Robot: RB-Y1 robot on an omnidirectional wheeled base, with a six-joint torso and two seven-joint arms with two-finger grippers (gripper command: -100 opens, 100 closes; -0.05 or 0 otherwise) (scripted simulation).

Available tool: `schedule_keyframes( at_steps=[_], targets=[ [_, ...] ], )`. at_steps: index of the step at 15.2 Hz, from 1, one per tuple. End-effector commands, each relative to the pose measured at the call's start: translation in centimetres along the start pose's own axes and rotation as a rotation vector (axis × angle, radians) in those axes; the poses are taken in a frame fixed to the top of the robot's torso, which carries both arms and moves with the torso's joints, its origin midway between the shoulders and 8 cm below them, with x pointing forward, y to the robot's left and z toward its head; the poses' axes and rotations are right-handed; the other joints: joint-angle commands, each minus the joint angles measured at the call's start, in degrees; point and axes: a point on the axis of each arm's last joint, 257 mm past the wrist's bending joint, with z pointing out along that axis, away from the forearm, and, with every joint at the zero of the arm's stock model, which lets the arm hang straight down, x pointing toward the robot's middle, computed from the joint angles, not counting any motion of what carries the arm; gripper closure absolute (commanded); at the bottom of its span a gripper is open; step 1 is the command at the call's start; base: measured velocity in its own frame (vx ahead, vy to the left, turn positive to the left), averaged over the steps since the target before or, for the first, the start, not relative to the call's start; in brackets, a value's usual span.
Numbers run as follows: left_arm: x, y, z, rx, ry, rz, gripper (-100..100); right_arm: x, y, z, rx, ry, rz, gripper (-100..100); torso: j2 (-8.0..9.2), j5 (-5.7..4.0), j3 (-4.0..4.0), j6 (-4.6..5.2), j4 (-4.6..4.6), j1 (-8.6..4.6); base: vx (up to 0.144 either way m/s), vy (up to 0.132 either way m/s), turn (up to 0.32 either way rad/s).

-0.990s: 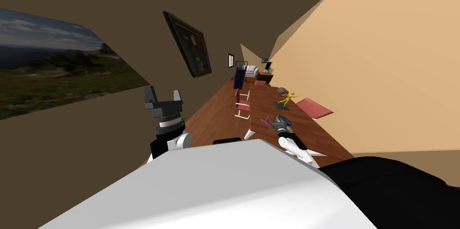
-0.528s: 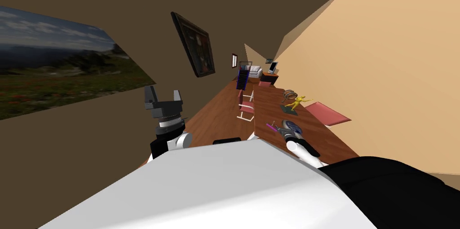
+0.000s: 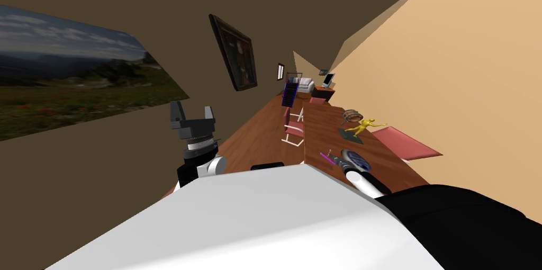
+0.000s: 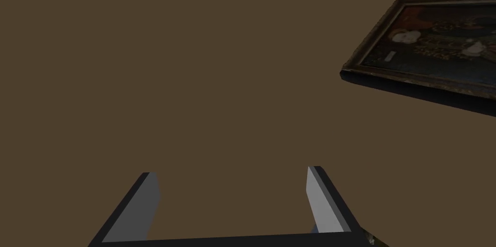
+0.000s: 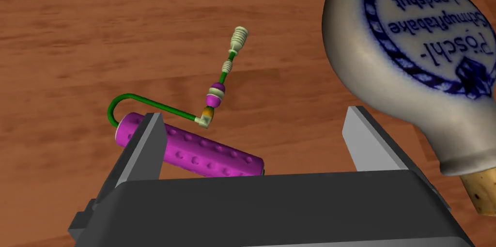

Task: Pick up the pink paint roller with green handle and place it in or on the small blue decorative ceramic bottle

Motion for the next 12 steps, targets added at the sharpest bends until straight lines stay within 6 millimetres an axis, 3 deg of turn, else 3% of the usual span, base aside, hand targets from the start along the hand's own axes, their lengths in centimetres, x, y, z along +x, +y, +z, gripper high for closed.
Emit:
schedule_keyframes(
  at_steps=[1, 2, 5, 7, 10, 12],
  targets=[
    [0.0, 0.0, 0.0, 0.0, 0.0, 0.0, 0, -1.4, 1.2, -0.3, -0.011, -0.036, 0.056, -100, 0.0, 0.0, 0.0, 0.0, 0.0, 0.0, 0.094, -0.012, 0.11],
    [0.0, 0.0, 0.0, 0.0, 0.0, 0.0, 0, -2.8, 2.5, -0.5, -0.025, -0.07, 0.114, -100, 0.01, 0.0, 0.01, 0.02, 0.0, -0.02, 0.102, -0.005, 0.136],
    [0.0, 0.0, 0.0, 0.0, 0.0, 0.0, 0, -4.0, 3.5, -0.6, -0.037, -0.1, 0.179, -100, 0.0, 0.0, 0.0, 0.01, 0.0, -0.05, 0.099, -0.019, 0.101],
    [0.0, 0.0, 0.0, 0.0, 0.0, 0.0, 0, -6.3, 5.3, -1.1, -0.06, -0.153, 0.289, -100, -0.01, -0.02, 0.0, 0.0, 0.0, -0.1, 0.111, -0.033, 0.158],
    [0.0, 0.0, 0.0, 0.0, 0.0, 0.0, 0, -7.3, 6.0, -1.4, -0.07, -0.175, 0.338, -100, -0.03, -0.03, -0.02, 0.01, -0.01, -0.14, 0.1, -0.043, 0.095],
    [0.0, 0.0, 0.0, 0.0, 0.0, 0.0, 0, -9.2, 7.1, -2.0, -0.086, -0.214, 0.424, -100, 0.03, -0.03, 0.01, 0.02, 0.0, -0.17, 0.091, -0.058, 0.077]
  ],
)
